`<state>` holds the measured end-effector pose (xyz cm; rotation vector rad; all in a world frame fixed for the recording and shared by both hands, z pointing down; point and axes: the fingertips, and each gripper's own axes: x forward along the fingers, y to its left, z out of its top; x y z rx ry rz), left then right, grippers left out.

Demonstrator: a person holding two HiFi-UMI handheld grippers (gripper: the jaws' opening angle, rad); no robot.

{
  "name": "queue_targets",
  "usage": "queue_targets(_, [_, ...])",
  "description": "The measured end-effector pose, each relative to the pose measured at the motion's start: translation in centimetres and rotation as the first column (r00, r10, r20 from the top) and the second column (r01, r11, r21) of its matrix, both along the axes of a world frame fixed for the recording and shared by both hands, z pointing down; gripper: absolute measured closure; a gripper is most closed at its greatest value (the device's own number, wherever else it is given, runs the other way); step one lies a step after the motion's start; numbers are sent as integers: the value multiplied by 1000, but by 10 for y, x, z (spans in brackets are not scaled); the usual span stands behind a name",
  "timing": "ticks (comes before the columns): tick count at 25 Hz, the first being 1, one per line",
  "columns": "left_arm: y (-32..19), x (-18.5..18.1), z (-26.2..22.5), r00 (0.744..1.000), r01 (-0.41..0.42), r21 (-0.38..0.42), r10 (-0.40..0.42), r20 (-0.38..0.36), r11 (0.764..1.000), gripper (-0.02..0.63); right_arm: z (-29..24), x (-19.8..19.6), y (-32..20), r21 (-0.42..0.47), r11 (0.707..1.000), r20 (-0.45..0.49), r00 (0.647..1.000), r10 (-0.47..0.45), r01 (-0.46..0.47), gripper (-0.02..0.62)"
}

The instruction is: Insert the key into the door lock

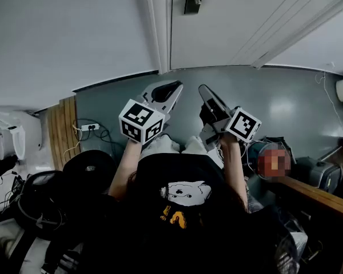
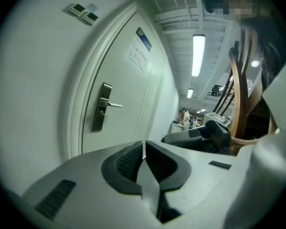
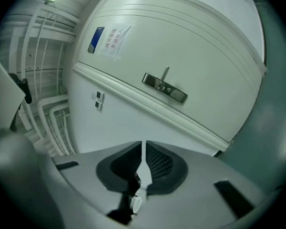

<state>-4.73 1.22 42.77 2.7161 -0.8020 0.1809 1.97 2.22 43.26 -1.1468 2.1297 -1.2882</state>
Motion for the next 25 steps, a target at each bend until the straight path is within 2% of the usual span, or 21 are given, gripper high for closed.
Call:
queue_targets(5, [5,27,2,1000,-28,-9,28,11,1000,584,-3,19,2,18,1000,-19,1000,-4,4,580])
queue_targets(15, [30,107,1,993,-100,-35,102,62,994,583,-2,101,26,0,998,-13,998,57,-57,580])
queue_targets(25, [45,128,19,983,-127,-83,137,121,988,583,19,145,40,-15,996,-35,996,83,-83,581])
